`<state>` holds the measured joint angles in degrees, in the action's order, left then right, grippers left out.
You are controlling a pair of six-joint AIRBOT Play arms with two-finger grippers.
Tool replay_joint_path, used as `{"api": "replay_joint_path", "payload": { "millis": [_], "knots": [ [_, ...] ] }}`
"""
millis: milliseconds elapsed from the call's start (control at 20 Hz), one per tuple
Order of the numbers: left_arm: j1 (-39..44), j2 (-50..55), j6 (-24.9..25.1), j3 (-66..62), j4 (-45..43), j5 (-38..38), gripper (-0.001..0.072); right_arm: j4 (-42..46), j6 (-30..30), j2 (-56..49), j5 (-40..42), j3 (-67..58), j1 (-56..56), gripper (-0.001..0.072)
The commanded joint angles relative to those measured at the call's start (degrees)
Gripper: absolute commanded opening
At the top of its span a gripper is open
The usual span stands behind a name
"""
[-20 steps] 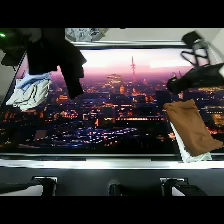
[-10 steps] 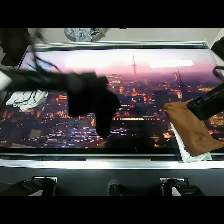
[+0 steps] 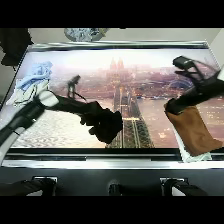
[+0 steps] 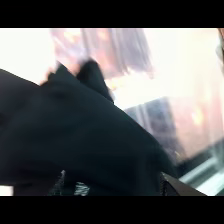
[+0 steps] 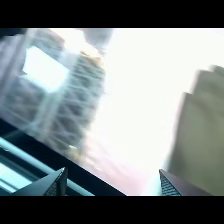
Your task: Fold the shirts.
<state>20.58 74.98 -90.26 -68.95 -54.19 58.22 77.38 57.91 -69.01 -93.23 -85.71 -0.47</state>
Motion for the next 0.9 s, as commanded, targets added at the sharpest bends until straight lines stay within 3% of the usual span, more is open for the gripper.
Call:
{"api": "replay_joint_path", "payload": {
  "millis": [0, 150, 400, 850],
  "knots": [
    [-9.5, -0.4, 2.3, -6.0, -9.6, 12.1, 0.0709, -12.7, -1.6, -5.5, 2.6, 5.6, 0.0, 0.0664],
    [-16.8, -0.4, 4.7, -2.6, -11.3, 16.5, 0.0709, -19.2, -3.2, -5.5, 7.0, 16.3, 0.1, 0.0670],
    [-15.1, 2.1, 10.9, 11.2, -3.8, 7.0, 0.0707, -30.3, -8.6, -5.5, 9.7, 27.8, 0.1, 0.0696],
    [-12.6, 12.8, 14.9, 12.2, 2.1, 2.1, 0.0708, -31.5, -9.3, -5.5, 11.5, 29.4, 0.1, 0.0696]
  ]
}}
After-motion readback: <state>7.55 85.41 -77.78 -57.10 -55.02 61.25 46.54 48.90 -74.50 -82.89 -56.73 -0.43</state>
